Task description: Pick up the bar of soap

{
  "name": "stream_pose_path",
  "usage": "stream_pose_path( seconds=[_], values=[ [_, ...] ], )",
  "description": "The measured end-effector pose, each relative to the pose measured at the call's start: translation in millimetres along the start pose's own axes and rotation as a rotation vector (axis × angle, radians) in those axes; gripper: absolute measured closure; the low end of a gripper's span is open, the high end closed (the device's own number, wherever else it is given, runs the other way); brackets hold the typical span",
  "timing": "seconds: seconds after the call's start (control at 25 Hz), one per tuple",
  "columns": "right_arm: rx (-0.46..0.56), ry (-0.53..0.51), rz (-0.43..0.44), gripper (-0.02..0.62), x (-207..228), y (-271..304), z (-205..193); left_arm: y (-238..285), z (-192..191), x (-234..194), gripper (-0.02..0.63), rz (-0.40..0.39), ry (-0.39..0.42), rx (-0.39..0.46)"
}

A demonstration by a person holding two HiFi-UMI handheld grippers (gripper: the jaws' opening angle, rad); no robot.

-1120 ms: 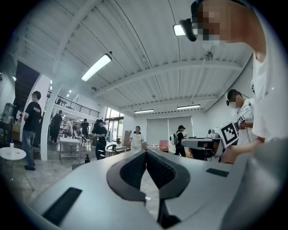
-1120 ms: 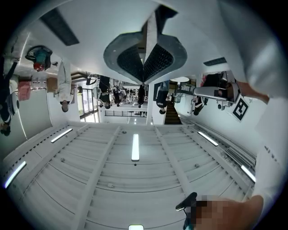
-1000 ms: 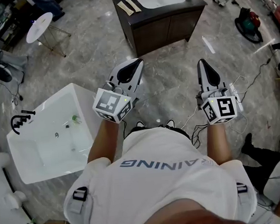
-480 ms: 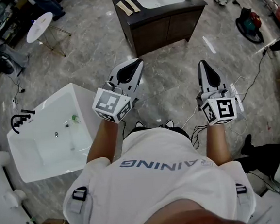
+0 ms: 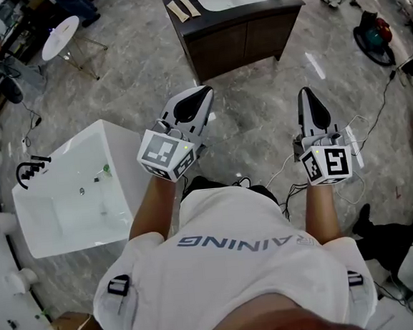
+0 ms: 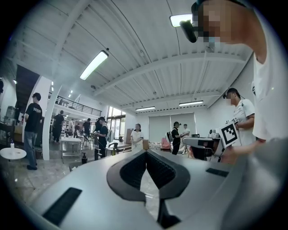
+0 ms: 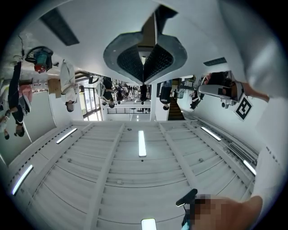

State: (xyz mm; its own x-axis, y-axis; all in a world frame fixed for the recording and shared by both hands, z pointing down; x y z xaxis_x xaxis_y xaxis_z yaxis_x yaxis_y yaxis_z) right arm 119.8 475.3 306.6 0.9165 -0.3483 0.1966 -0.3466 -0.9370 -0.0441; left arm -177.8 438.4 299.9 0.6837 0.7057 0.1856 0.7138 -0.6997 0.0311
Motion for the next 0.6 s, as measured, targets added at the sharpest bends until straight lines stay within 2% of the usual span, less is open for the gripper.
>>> stream_pose_path(
  seconds=[0.16,0.36,0.6],
  values=[
    [0.008,0.0,0.024,0.582,26,-8,-5,15,0,15,0.597,0.01,-0.001,-0.015],
    [-0.014,0.048,-0.018,0.583,52,-8,-7,37,-1,24,0.597,-0.002,0.002,-0.026],
    [-0.002,0.018,-0.027,0.582,69,7,-5,69,-8,16,0.597,-0.024,-0.006,-0.015]
  ],
)
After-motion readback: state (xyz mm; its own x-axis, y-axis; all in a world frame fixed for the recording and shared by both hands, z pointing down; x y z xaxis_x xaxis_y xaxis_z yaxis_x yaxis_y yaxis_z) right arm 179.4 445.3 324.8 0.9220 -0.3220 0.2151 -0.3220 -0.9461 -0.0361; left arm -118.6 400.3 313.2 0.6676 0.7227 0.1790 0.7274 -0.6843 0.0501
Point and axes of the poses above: the fingertips, and each gripper's own axes: y forward along the fingers, x to its right, z out of its top, the point moved 9 cm from there along -y, backward along the fingers, and after that the axes turned 11 degrees about y, right-handed, at the moved point
